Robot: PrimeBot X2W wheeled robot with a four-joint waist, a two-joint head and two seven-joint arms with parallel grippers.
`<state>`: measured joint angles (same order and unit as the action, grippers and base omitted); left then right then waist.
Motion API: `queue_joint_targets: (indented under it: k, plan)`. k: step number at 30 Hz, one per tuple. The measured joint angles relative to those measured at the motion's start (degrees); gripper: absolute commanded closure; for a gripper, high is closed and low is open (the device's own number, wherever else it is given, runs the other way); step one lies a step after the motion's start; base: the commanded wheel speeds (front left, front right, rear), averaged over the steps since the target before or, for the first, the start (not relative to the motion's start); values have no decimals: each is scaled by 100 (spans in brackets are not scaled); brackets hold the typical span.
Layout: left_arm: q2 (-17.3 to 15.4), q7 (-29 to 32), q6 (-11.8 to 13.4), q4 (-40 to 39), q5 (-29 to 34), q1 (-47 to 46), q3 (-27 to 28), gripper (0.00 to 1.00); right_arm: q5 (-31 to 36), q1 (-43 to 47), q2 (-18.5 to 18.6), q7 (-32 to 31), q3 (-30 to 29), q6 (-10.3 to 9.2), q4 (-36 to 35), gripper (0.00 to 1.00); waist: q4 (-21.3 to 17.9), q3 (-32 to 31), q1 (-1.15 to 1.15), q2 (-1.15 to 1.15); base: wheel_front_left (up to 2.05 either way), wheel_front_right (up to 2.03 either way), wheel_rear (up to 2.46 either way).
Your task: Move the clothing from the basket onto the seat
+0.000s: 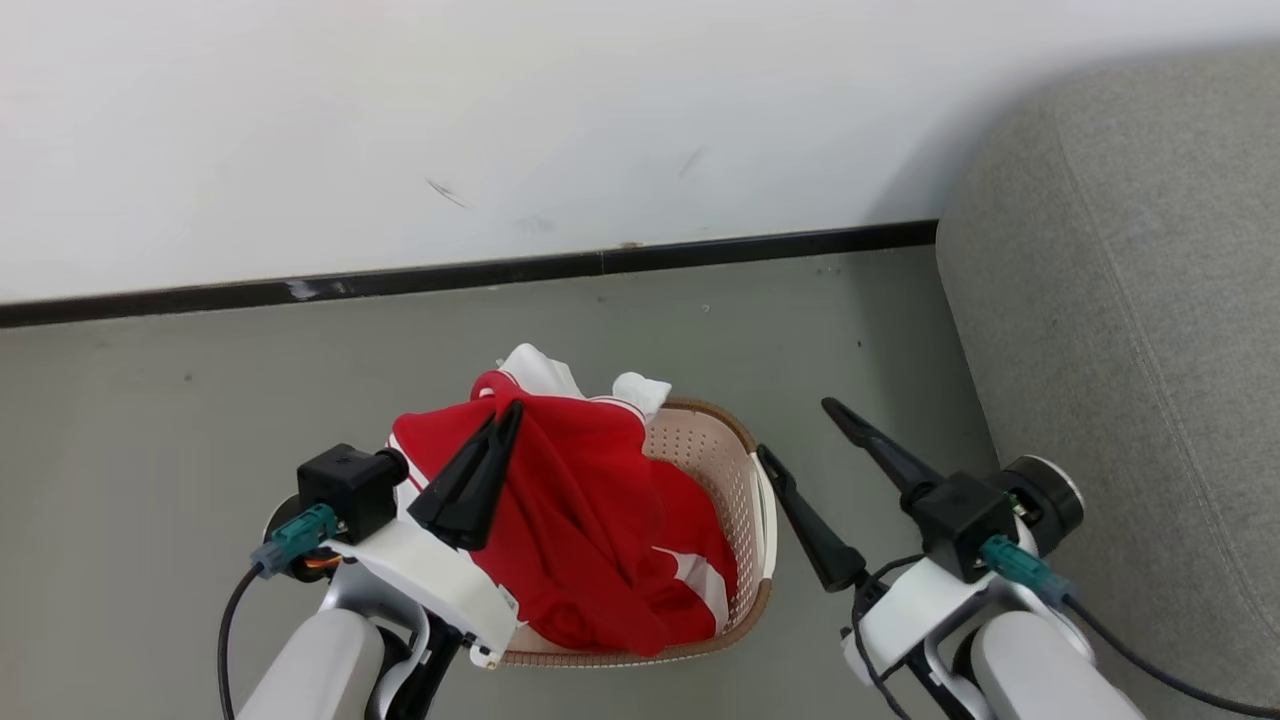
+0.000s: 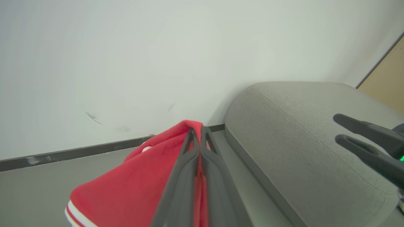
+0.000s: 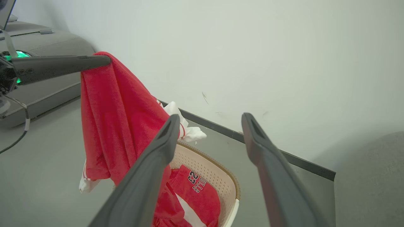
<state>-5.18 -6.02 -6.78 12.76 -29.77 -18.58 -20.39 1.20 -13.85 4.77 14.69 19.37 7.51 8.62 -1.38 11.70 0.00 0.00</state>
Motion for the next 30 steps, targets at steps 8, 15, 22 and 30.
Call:
queue_joint_targets:
  k: [8,15,22,30]
  plan:
    - [34,250,0,-380,-42,182,-271,100,-1,-12,70,0,748,0,100,0,139,-490,0,0,0,0,0]
    - [58,479,0,-751,-58,393,-463,100,-12,-25,141,0,1261,1,167,0,270,-831,0,0,0,0,0]
    - [85,711,0,-1171,-170,572,-682,100,-71,-23,227,0,1348,2,218,0,411,-1086,0,0,0,0,0]
    - [103,1029,0,-1626,-265,764,-1027,100,-181,-17,331,0,1530,2,252,0,557,-1288,0,0,0,0,0]
